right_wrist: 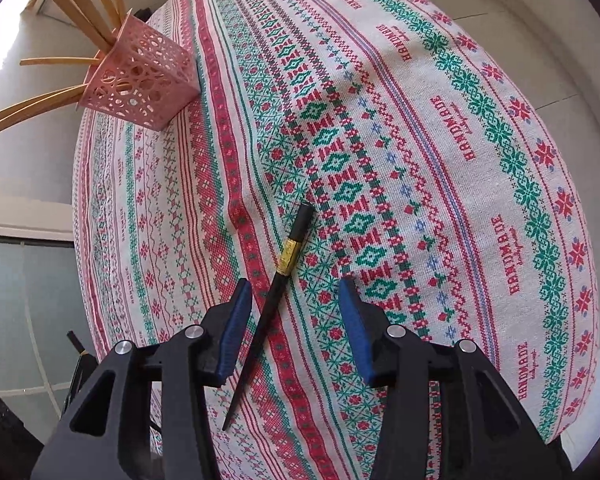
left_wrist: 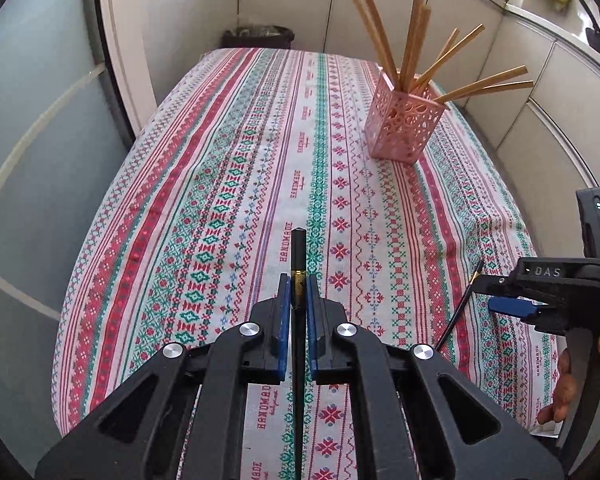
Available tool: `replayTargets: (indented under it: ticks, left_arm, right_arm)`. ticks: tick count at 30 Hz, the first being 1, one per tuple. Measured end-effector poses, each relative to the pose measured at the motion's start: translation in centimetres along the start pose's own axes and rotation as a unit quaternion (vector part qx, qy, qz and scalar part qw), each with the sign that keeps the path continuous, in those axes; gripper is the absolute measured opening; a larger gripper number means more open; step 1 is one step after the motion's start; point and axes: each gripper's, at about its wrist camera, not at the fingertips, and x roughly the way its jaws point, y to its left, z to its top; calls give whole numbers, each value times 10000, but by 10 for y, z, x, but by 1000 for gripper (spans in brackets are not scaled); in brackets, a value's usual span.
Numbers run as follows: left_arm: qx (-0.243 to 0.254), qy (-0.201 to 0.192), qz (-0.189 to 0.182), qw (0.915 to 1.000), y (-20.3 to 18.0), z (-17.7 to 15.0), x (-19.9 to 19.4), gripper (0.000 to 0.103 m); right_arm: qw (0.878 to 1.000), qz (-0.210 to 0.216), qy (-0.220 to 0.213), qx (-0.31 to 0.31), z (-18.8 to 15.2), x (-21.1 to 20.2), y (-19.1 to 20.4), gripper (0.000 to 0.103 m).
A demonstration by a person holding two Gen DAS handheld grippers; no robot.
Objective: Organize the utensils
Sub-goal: 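Carry both black chopsticks upright over the pink basket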
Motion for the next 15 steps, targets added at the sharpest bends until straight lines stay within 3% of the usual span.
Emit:
replayTargets:
  ticks: [2,6,9,10,11,13,15]
  left_arm:
    - [124,-151,-115,9997,0,-1,-4,7]
    - [48,-312,-463,9984,8,3,-13,7]
    - [-122,-445,-703,9965,18,8,-23,7]
    - [-168,-471,-763,9958,20,9,-25,7]
    - [-198,-490,-800,9954,23,10,-26,7]
    - [-230,-508,-891,9945,27,11,-28,6]
    - [-225,-532,-1030,9930,30,11,-30,6]
  right_arm:
    - [9997,-226,-42,-6,1,4,12,57]
    - [9927,-1111,-320,-355,4,15,42,57]
    - [9775,-1861,-668,-741,3,28,65,48]
    - [9728,-1978,-797,-906,0,31,72,40]
    - [9720,-1892,-899,-1061,-4,31,77,25]
    - [9729,-1690,-945,-1266,-12,36,89,13]
    - [9799,-1229,-869,-1306,-20,37,88,8]
